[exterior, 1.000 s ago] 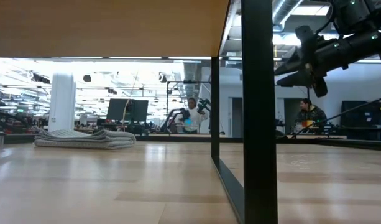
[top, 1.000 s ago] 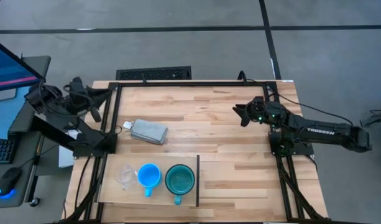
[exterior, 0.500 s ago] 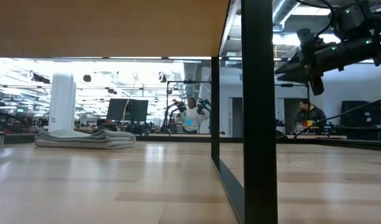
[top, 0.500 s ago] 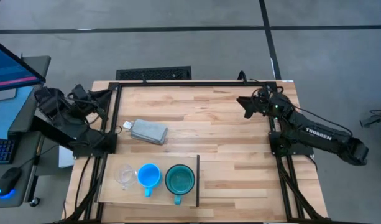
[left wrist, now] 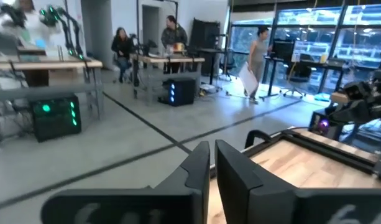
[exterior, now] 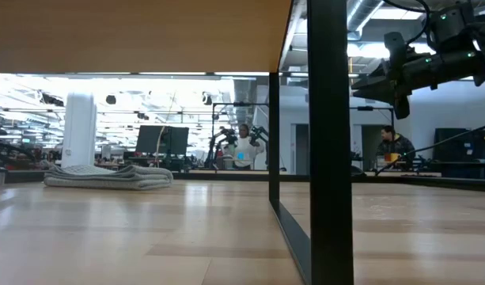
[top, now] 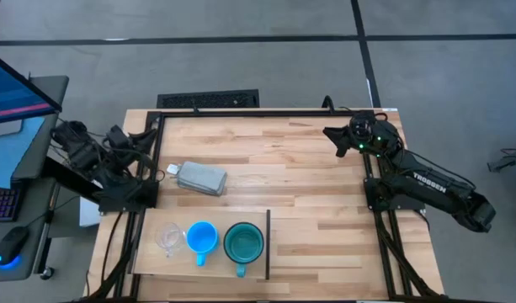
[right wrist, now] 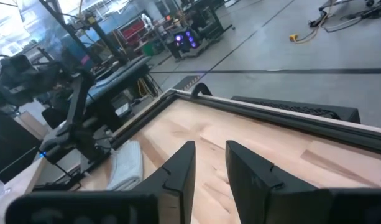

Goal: Stack small to large cups/mugs on shelf
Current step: Return to Home Position

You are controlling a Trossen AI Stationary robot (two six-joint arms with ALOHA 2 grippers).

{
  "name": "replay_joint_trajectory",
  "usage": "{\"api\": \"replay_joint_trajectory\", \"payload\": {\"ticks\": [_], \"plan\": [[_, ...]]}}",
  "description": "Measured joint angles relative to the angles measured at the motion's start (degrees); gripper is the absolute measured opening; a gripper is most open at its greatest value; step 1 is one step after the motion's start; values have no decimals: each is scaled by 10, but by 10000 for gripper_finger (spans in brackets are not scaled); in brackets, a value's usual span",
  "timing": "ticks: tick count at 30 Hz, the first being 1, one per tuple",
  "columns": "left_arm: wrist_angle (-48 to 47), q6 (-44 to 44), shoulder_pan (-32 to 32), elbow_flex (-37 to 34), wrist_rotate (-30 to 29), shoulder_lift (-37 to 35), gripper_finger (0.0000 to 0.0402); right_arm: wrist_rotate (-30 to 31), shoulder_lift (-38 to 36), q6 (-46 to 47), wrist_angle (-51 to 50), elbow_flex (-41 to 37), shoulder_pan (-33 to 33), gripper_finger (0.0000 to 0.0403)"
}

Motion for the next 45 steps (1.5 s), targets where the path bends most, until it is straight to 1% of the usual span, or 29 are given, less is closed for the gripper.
{"api": "replay_joint_trajectory", "payload": {"ticks": [2, 5, 7, 11, 17, 19, 20, 24, 25, 26, 27, 30, 32, 36, 42, 45], "plan": [[1, -6, 3, -21, -6, 0, 8, 0, 0, 1, 0, 0, 1, 111], [-30, -79, 15, -42, 7, 0, 3, -1, 0, 1, 0, 0, 1, 111], [-30, -105, 20, -56, 24, 0, 2, -1, 0, 1, 0, 0, 1, 111], [-16, -96, 27, -77, 52, 0, 2, -1, 0, 1, -2, 0, 1, 111], [9, -115, 31, -85, 78, 1, 0, -1, 0, 1, -2, 0, 1, 111], [60, -81, 31, -87, 93, 6, 0, -1, 0, 1, -2, 0, 1, 111], [102, -44, 31, -94, 93, 11, 0, -1, 0, 1, -2, 0, 1, 111], [318, 147, 40, -133, 121, 26, 0, 0, 0, 1, -2, 0, 1, 111], [361, 188, 49, -143, 120, 32, 0, 0, 0, 1, -2, 0, 1, 111], [376, 215, 59, -149, 121, 34, 0, -1, 0, 1, -2, 0, 1, 111], [364, 214, 70, -153, 127, 33, 0, -1, 0, 4, -2, 0, 2, 111], [303, 142, 110, -156, 159, 9, 0, -10, 0, 5, -2, 0, 9, 111], [299, 145, 134, -162, 193, 2, 0, -11, 0, 5, -2, 0, 14, 111], [361, 215, 175, -181, 220, -9, 0, -11, 0, 5, -2, 0, 21, 111], [466, 265, 247, -247, 232, -15, 0, -11, 0, 5, -2, 0, 19, 111], [527, 306, 281, -273, 267, -28, 0, -11, 0, 5, -2, 0, 24, 111]]}}
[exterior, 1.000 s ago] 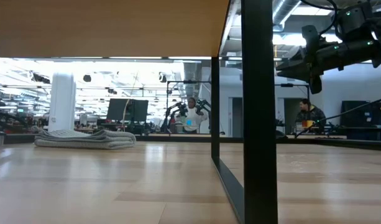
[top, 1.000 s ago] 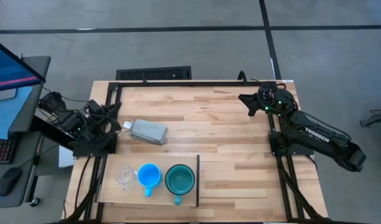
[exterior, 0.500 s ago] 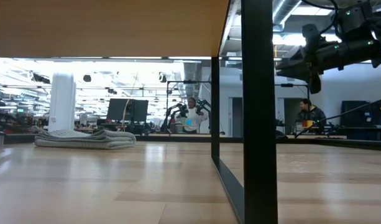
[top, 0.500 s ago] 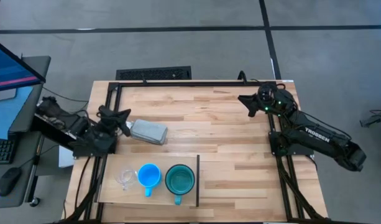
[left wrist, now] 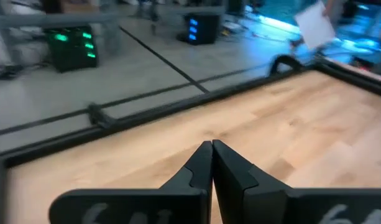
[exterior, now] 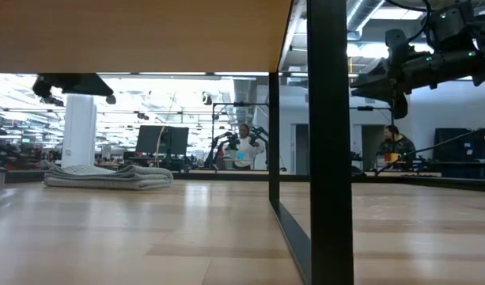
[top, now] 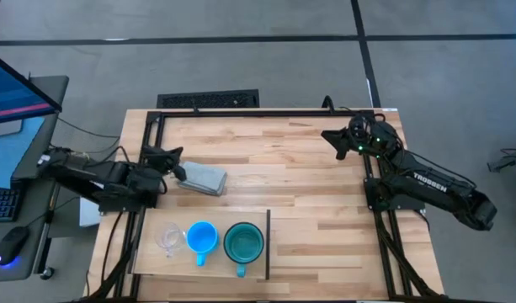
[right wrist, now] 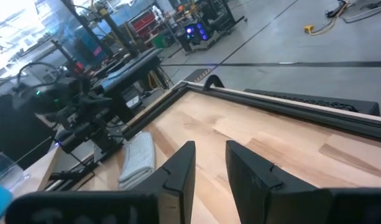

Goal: Stack small to large cups/mugs on shelf
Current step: Return to Home Position

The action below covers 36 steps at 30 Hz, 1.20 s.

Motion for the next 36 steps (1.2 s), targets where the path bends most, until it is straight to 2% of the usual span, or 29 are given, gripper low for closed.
{"api": "replay_joint_trajectory", "payload": {"ticks": [6, 8, 14, 21, 27, 36], "plan": [[229, 222, 88, -43, 159, -30, 0, -2, 0, -4, 0, 0, 15, 111], [271, 260, 129, -53, 209, -37, 0, -3, 0, -4, -1, 0, 20, 111], [271, 274, 253, -53, 369, -38, 0, -4, 0, -5, -10, 0, 34, 111], [265, 275, 370, -53, 504, -34, 0, -4, 0, -31, -15, 0, 47, 111], [289, 271, 421, -84, 532, -36, 0, -2, 0, -50, -25, 0, 47, 109], [316, 257, 427, -113, 530, -36, 0, 0, 0, -84, -23, 0, 47, 79]]}}
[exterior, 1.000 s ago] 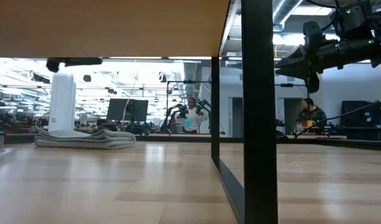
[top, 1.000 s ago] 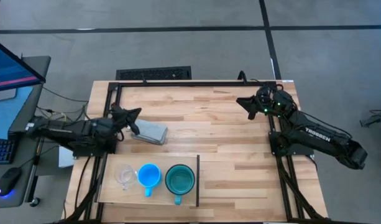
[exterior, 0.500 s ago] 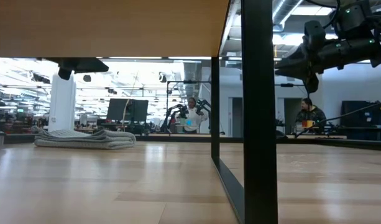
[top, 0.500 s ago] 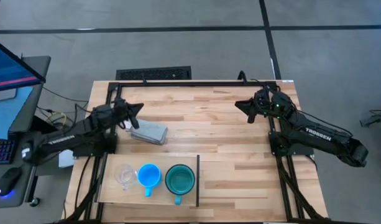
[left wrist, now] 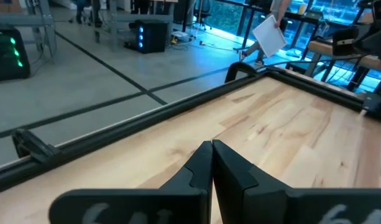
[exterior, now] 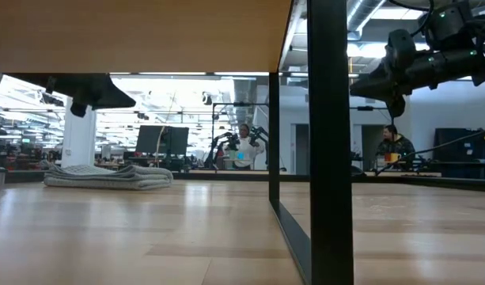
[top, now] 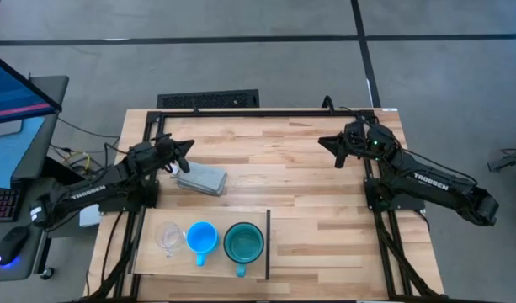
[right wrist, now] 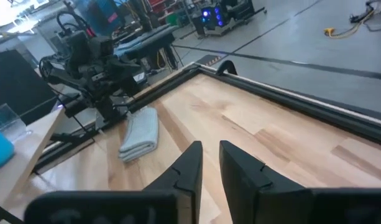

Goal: Stack small to large cups/mugs on shelf
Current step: Return to Home Position

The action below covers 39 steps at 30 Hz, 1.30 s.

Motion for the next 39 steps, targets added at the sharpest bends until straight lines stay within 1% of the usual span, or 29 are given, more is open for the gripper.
{"api": "replay_joint_trajectory", "payload": {"ticks": [3, 7, 9, 12, 18, 19, 23, 25, 28, 31, 36, 39], "plan": [[0, 6, 0, 0, -11, 0, 0, 0, 0, -3, 24, -21, -2, 68], [-13, 6, 0, 0, -11, 0, 0, 0, 0, 36, 96, -73, -12, 64], [-6, 6, 0, -7, -12, 0, 0, 0, 0, 38, 137, -92, -15, 63], [1, 0, 0, -24, -12, 0, 0, 0, 0, 39, 168, -105, -20, 63], [41, -10, 0, -54, -12, 0, 0, 0, 0, 54, 186, -129, -29, 54], [51, -10, 0, -54, -13, 0, 0, 0, 0, 52, 186, -129, -28, 48], [37, 3, 0, -54, -14, 0, 0, 0, 0, 43, 182, -129, -29, 16], [34, 4, 0, -54, -15, 0, 0, 0, 0, 39, 181, -129, -29, 7], [35, 4, 0, -54, -16, 0, 0, 0, 0, 39, 193, -129, -29, 12], [32, 3, 0, -55, -23, 0, 0, -1, -2, 39, 196, -129, -29, 7], [12, 2, 0, -55, -35, 0, 0, -6, -19, 35, 193, -129, -29, 8], [1, 12, 0, -53, -48, 0, 0, -17, -41, 26, 192, -129, -31, 5]]}}
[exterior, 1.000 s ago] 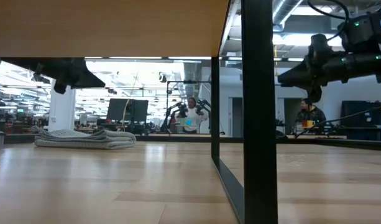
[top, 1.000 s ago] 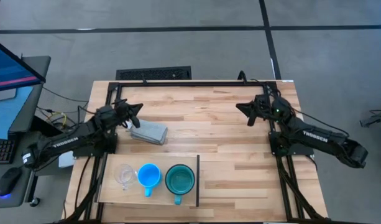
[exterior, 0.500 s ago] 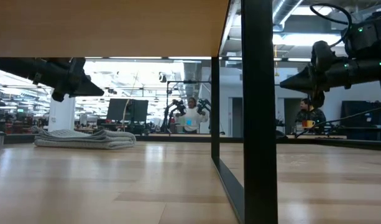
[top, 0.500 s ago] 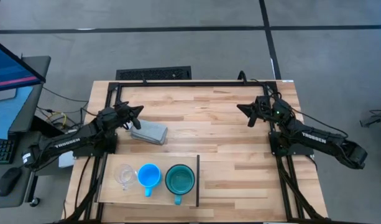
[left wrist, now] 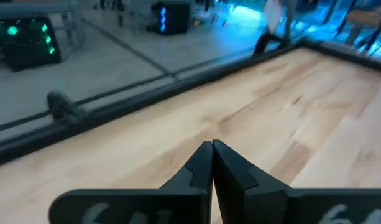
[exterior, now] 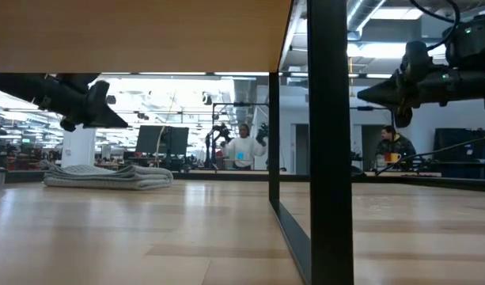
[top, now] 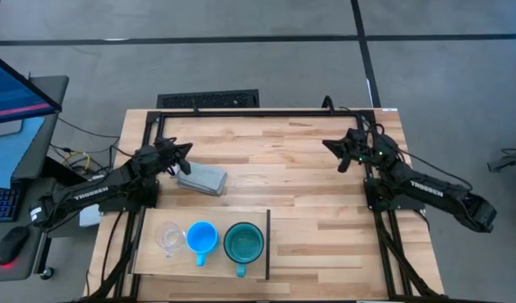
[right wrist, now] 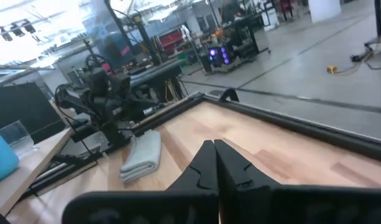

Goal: Stack small to large cups/mugs on shelf
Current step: Return to Home Position

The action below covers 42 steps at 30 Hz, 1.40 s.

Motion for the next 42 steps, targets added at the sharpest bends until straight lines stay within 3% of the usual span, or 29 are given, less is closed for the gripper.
{"api": "replay_joint_trajectory", "payload": {"ticks": [14, 18, 23, 27, 30, 42], "plan": [[-20, 12, 0, 13, -13, 0, 0, 0, -176, 17, -178, 0, -2, 2], [-72, 15, 0, 40, -9, 0, 0, 0, -238, 22, -293, 14, -2, 2], [-89, 18, 0, 58, -8, -43, 0, 2, -308, 15, -334, 23, -2, 3], [-212, -18, 0, 57, -25, -131, 0, 10, -306, 13, -336, 23, -2, 2], [-241, -15, 0, 59, -25, -199, 0, 12, -307, 18, -336, 23, -2, 2], [-177, 6, -1, 45, 10, -195, 0, 32, -306, 24, -337, 23, -2, 7]]}}
